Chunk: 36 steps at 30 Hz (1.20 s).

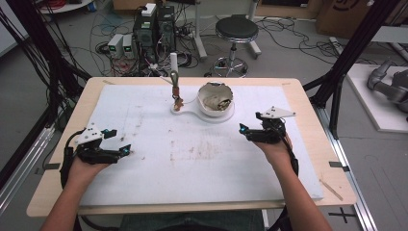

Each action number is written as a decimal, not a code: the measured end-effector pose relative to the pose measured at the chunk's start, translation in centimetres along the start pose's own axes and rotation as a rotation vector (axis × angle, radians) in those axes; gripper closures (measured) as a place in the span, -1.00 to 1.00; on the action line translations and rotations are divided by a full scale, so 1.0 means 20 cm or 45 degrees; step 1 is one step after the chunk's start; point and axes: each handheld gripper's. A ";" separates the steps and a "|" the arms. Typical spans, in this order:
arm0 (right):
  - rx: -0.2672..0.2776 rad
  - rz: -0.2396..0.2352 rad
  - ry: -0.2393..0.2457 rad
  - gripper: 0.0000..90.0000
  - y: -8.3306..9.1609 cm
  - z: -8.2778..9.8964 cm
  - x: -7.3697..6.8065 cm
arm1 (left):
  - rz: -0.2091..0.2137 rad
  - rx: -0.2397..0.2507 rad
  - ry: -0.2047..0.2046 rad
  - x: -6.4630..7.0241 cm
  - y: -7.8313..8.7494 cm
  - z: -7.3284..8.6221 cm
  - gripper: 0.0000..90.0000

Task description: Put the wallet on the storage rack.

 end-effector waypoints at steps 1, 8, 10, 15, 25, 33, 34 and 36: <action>0.013 -0.005 -0.006 -0.56 0.00 0.01 0.00 | 0.001 0.001 0.000 0.00 0.00 0.00 -0.64; 0.059 -0.018 -0.028 -0.57 0.03 0.08 0.01 | 0.010 0.018 0.011 -0.01 -0.02 0.00 -0.64; 0.057 -0.010 -0.040 -0.57 0.04 0.09 0.01 | 0.012 0.027 0.016 -0.01 -0.03 -0.01 -0.64; 0.037 0.013 -0.036 -0.57 0.05 0.13 0.03 | 0.028 0.044 0.035 -0.02 -0.05 -0.02 -0.64; 0.042 0.039 -0.072 -0.59 0.08 0.16 0.06 | 0.038 0.043 0.032 0.00 -0.07 -0.03 -0.64; 0.018 0.033 -0.064 -0.59 0.07 0.17 0.06 | 0.042 0.032 0.027 0.00 -0.09 -0.03 -0.64; 0.015 0.036 -0.065 -0.59 0.07 0.17 0.06 | 0.044 0.033 0.027 -0.01 -0.09 -0.03 -0.64; 0.015 0.035 -0.063 -0.59 0.08 0.17 0.06 | 0.046 0.037 0.028 0.00 -0.08 -0.03 -0.64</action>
Point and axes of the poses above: each handheld gripper's, and its own axes: y roughly backward along the jaws, z roughly out of its underside, x roughly to its right, and after that the axes turned 5 degrees about x, right-handed
